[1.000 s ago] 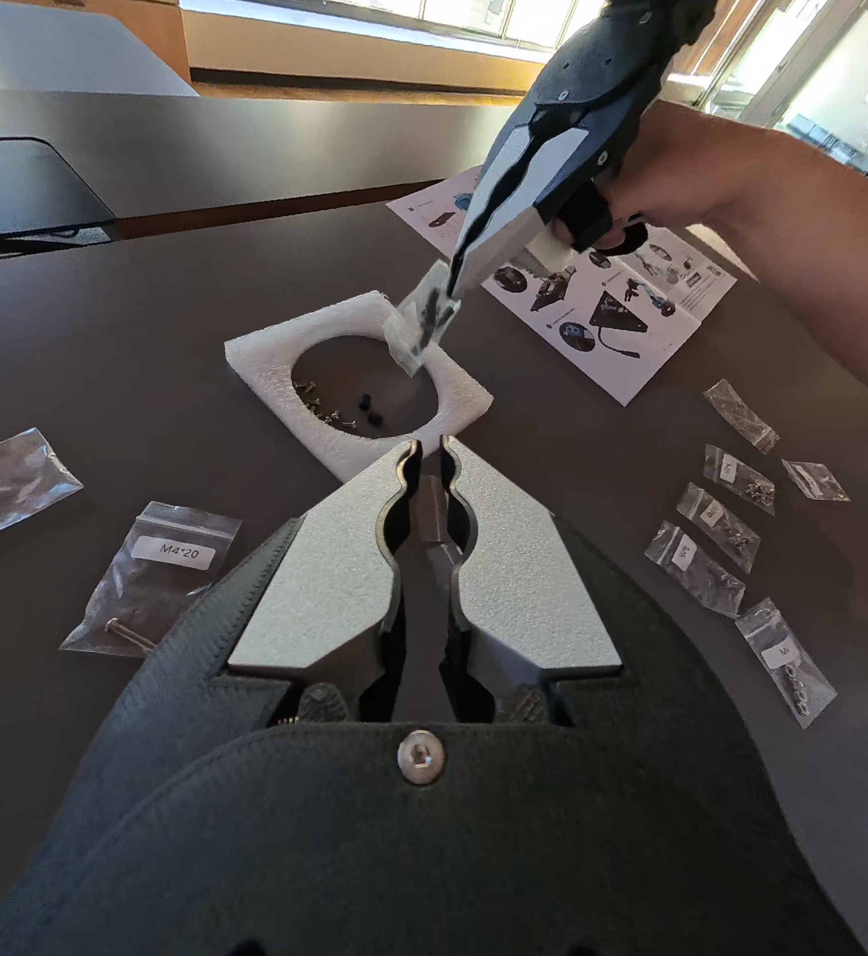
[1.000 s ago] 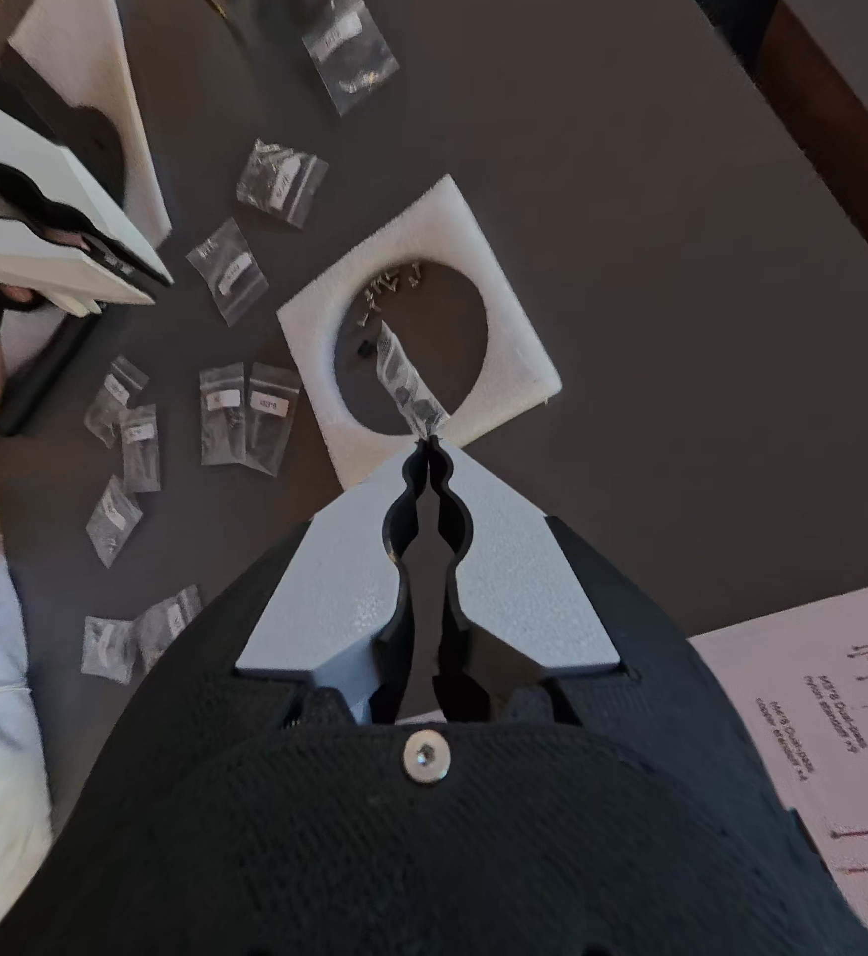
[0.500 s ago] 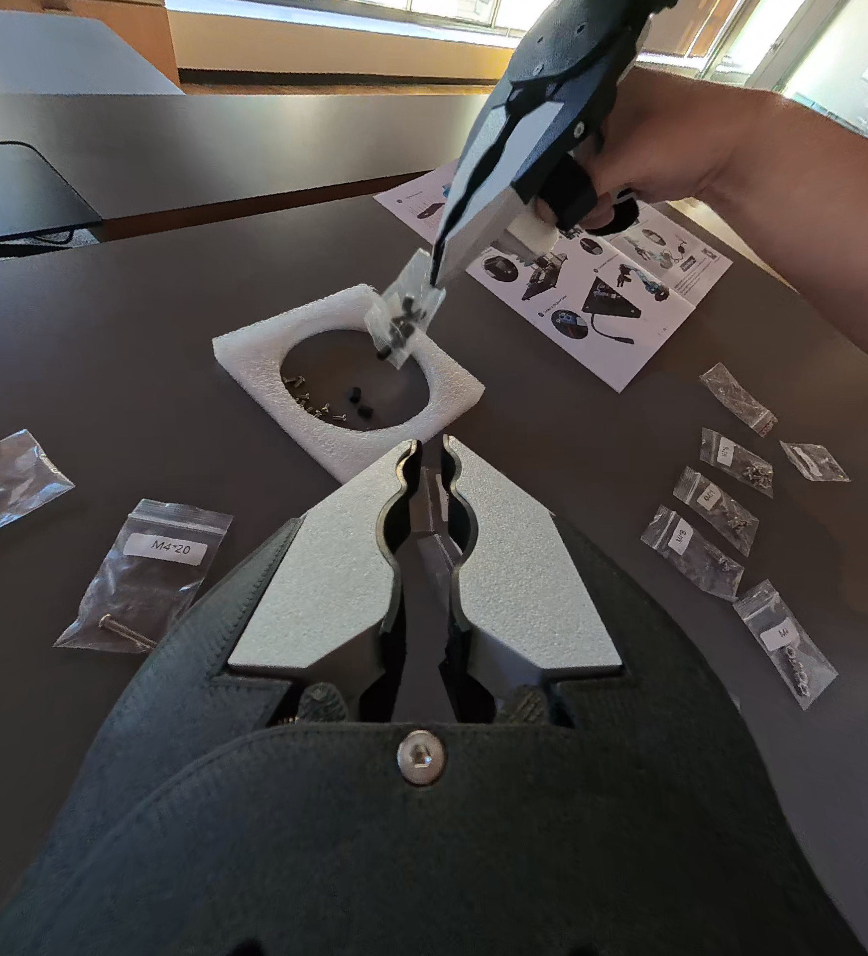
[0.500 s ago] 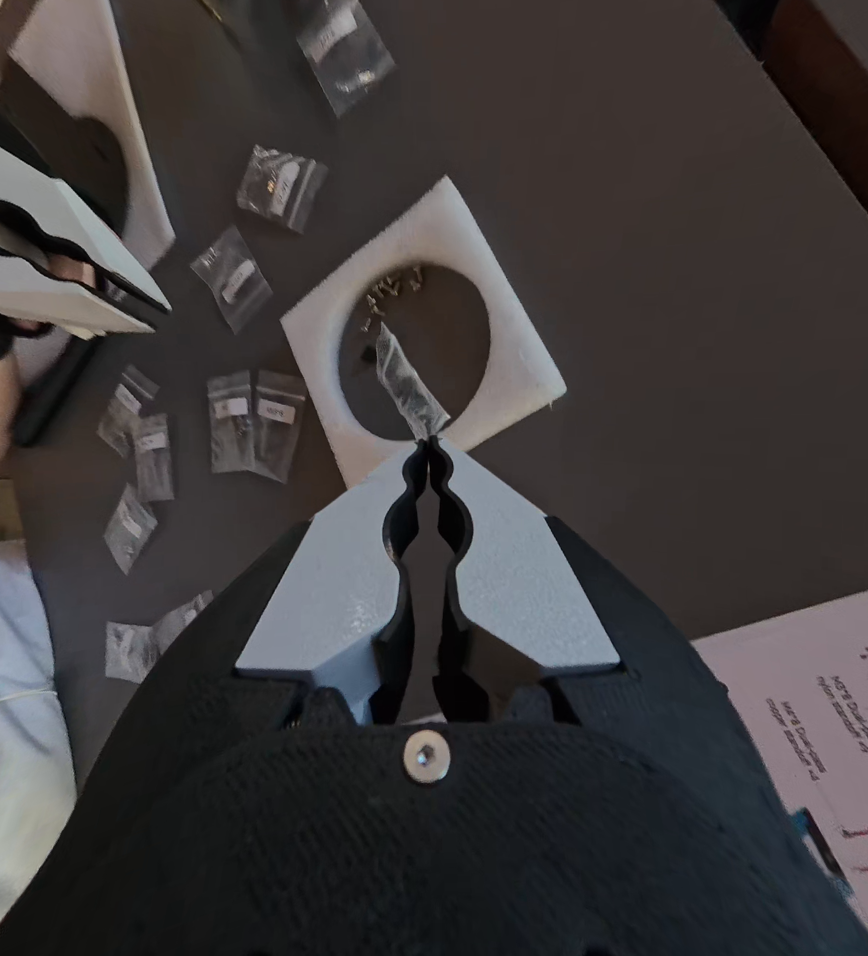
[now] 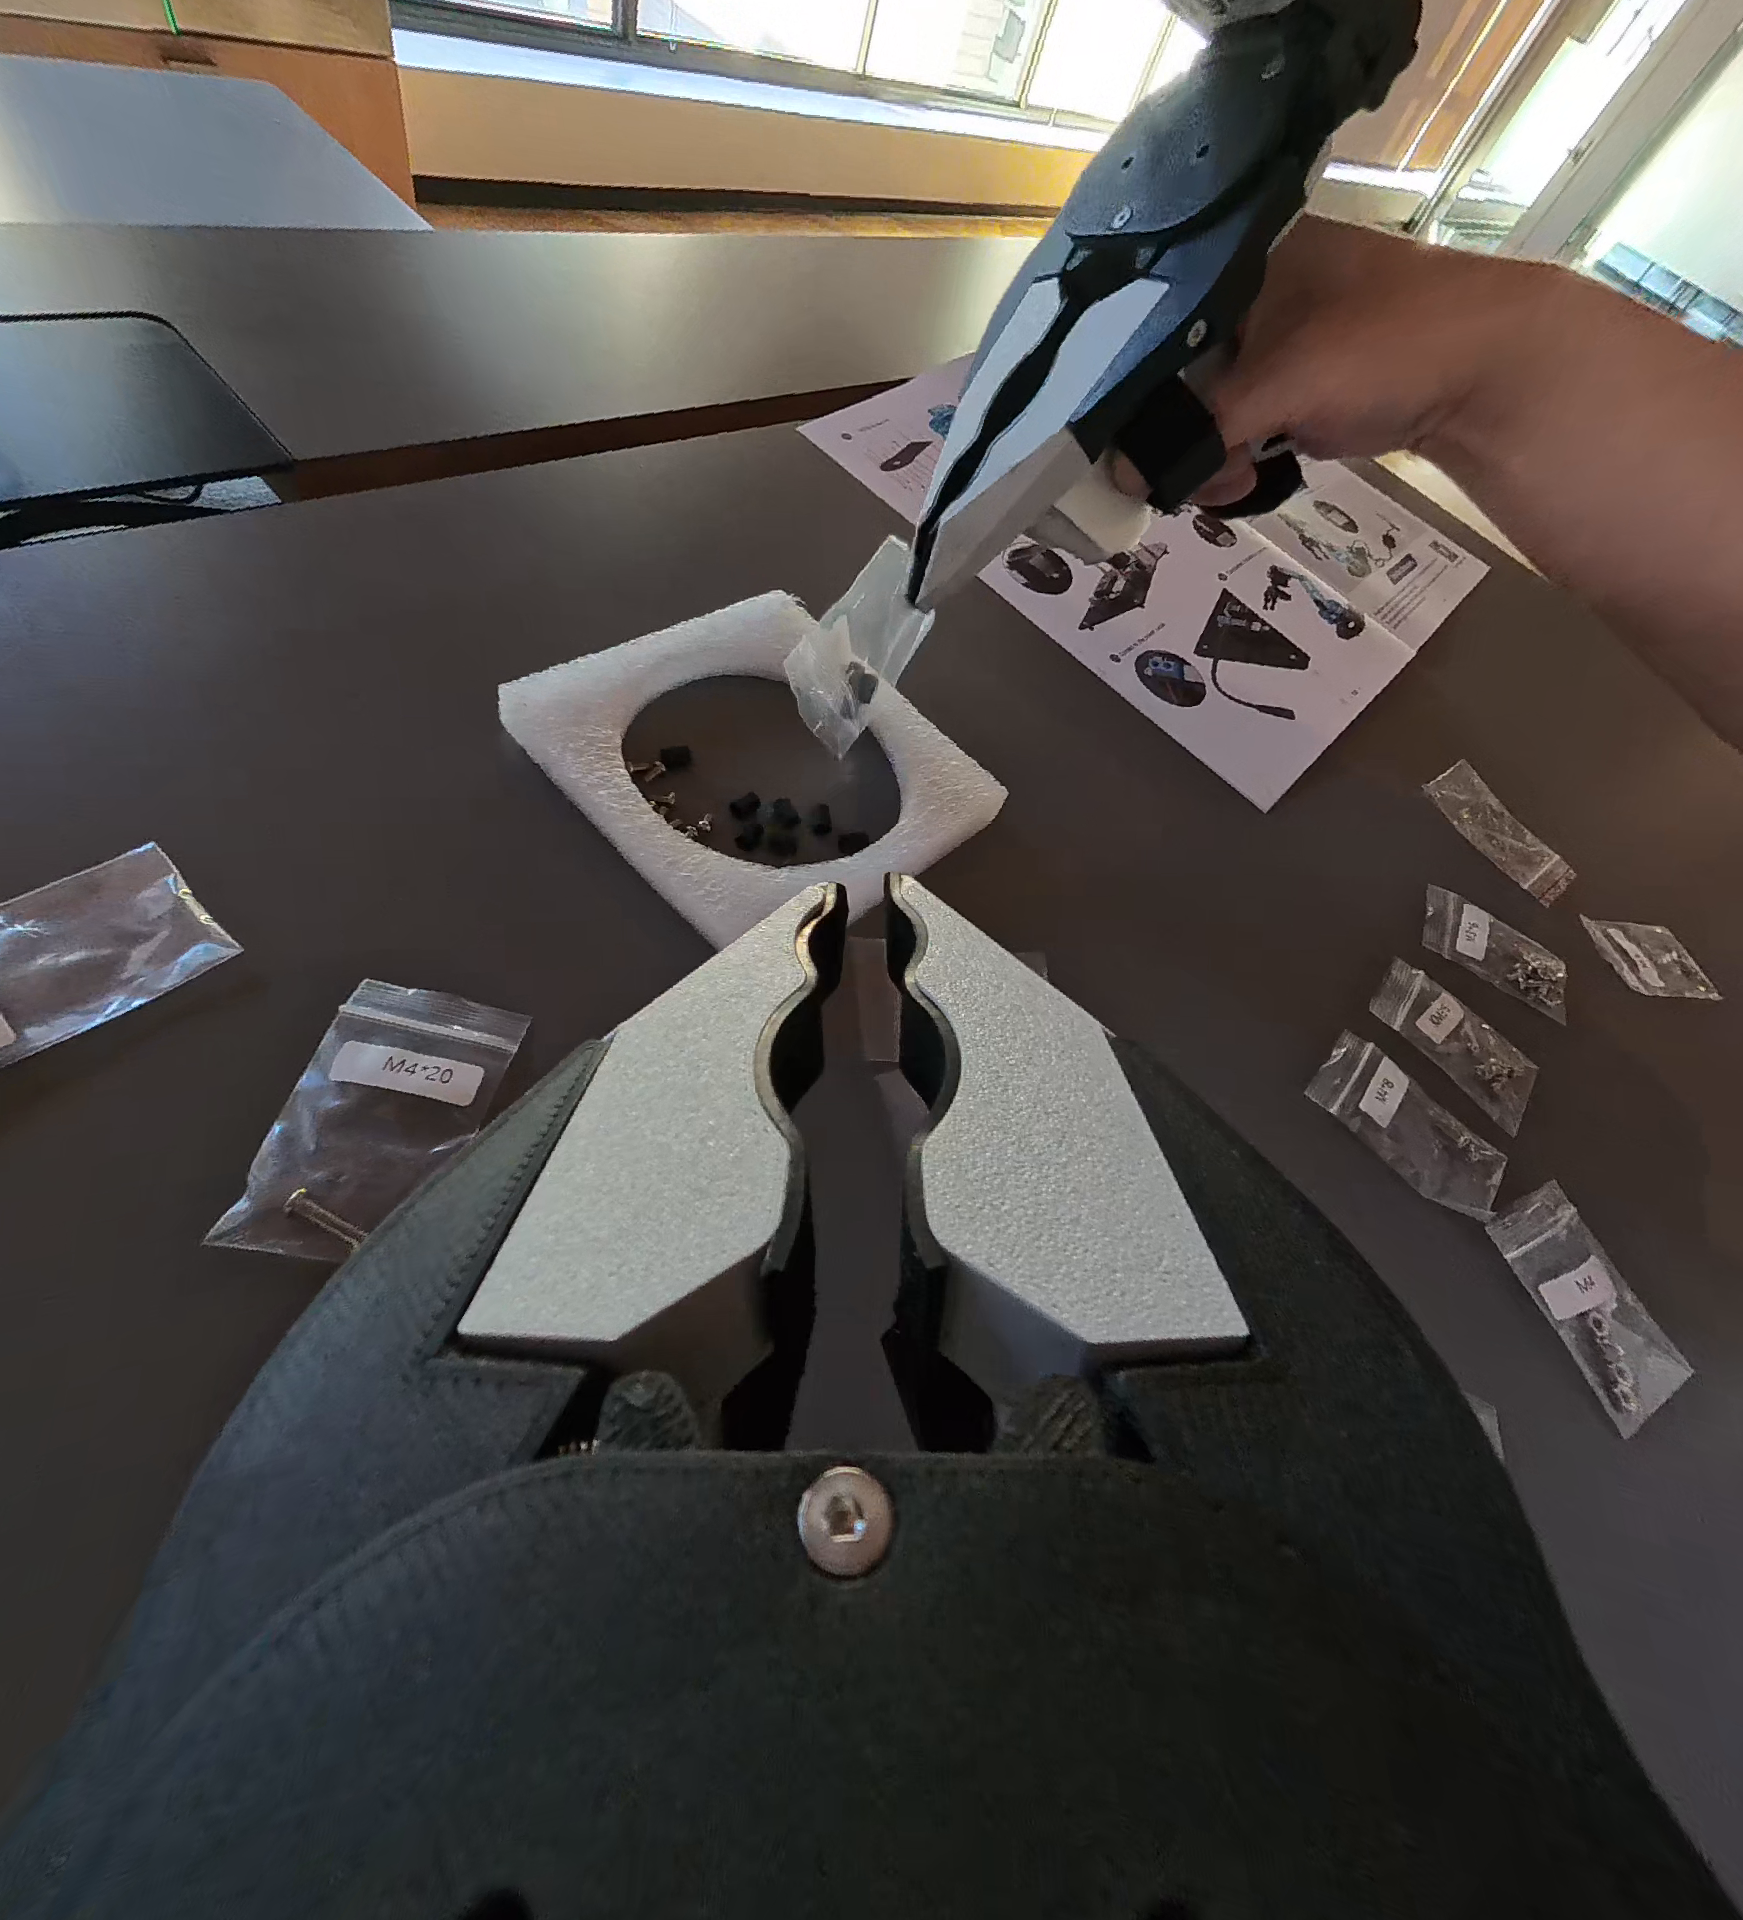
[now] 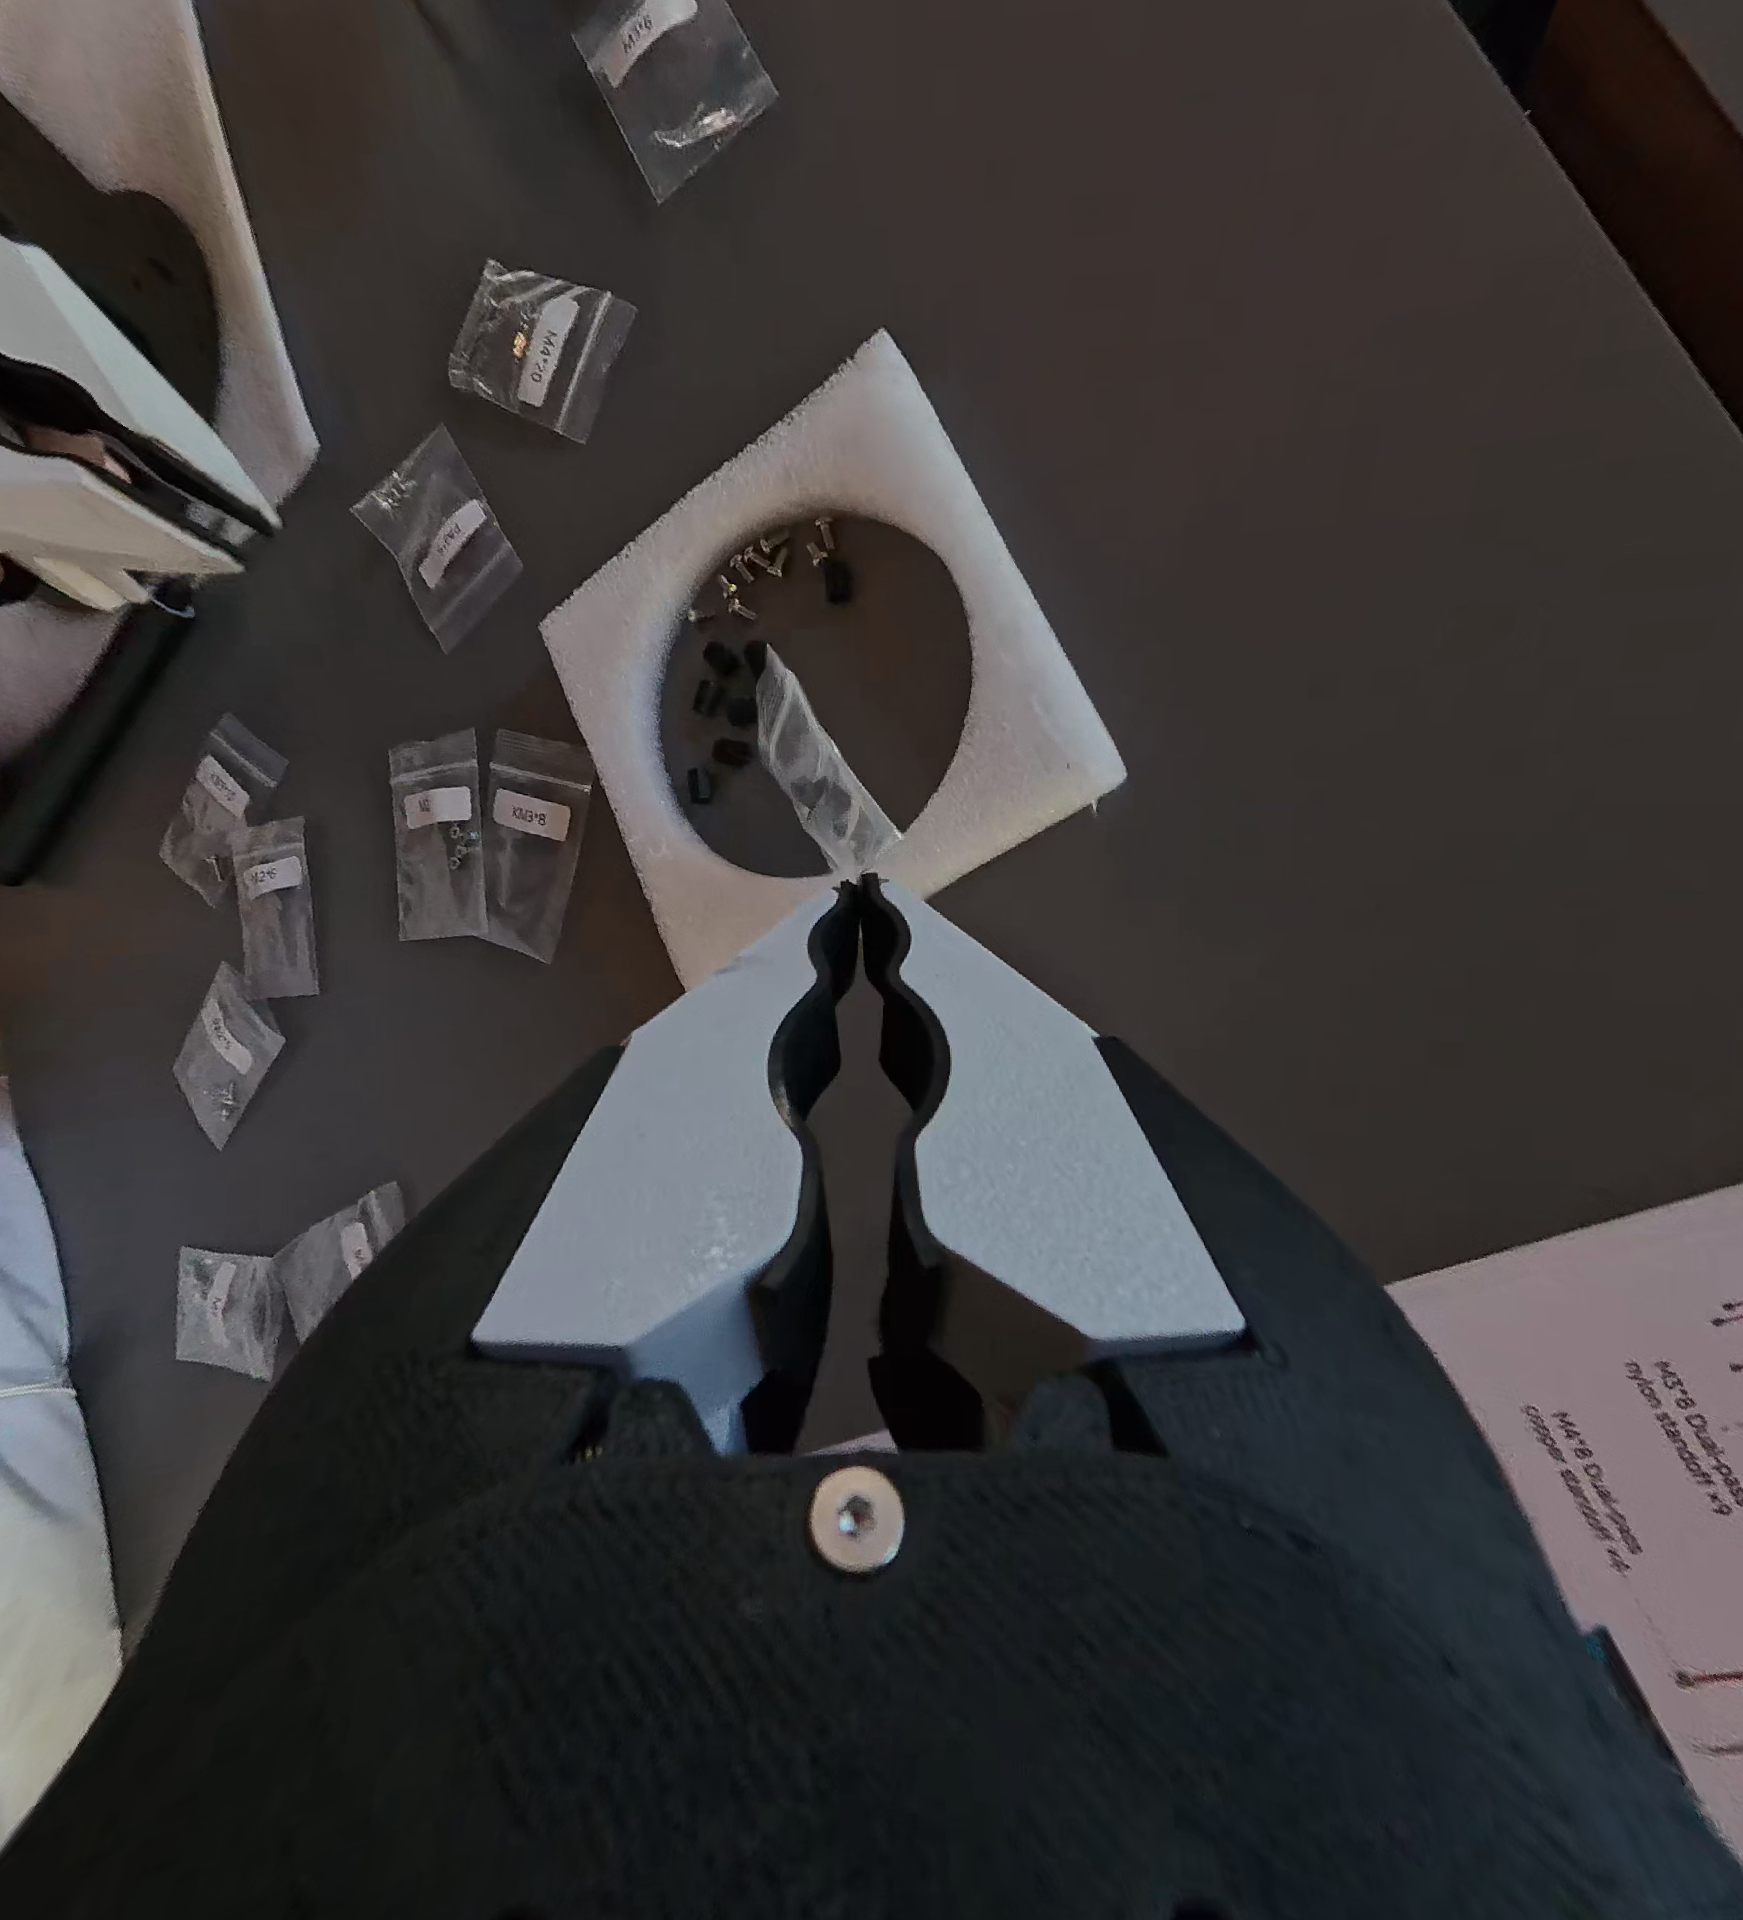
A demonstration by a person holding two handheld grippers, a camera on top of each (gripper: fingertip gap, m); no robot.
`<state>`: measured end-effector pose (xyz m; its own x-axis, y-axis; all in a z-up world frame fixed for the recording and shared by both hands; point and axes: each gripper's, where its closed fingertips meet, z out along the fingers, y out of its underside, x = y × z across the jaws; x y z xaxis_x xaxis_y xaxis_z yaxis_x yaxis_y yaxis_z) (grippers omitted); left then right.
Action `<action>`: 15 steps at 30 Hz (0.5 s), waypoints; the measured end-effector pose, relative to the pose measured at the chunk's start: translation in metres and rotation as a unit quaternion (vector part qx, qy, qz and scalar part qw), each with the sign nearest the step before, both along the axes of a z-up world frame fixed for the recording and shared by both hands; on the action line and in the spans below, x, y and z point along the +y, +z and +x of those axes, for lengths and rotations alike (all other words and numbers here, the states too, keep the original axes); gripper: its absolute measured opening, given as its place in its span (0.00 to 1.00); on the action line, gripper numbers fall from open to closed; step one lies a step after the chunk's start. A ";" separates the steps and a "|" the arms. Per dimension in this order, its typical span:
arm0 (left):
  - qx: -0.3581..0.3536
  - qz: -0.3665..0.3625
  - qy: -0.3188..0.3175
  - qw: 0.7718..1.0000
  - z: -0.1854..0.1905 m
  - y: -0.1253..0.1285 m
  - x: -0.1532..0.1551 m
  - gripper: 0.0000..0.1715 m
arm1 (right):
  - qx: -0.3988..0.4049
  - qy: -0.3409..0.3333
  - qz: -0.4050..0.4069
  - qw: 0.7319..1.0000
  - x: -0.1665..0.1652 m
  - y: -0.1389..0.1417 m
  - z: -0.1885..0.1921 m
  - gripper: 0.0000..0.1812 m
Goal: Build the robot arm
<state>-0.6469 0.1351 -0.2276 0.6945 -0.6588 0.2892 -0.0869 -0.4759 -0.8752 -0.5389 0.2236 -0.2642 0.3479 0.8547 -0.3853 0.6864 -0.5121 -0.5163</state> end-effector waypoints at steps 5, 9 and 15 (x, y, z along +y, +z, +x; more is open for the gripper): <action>-0.001 0.000 0.005 1.000 -0.003 -0.001 0.001 0.03 | 0.046 -0.016 -0.005 0.999 0.001 0.009 -0.001 0.00; 0.007 -0.001 0.007 1.000 -0.005 -0.003 0.002 0.03 | 0.073 -0.040 -0.001 0.997 0.001 0.012 0.004 0.00; 0.013 0.005 0.012 1.000 -0.005 -0.001 0.002 0.04 | 0.129 -0.090 0.004 0.988 -0.004 0.020 0.003 0.00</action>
<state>-0.6523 0.1368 -0.2286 0.7175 -0.6444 0.2645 -0.0979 -0.4693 -0.8776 -0.5357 0.2199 -0.2439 0.3860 0.7910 -0.4747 0.4293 -0.6095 -0.6665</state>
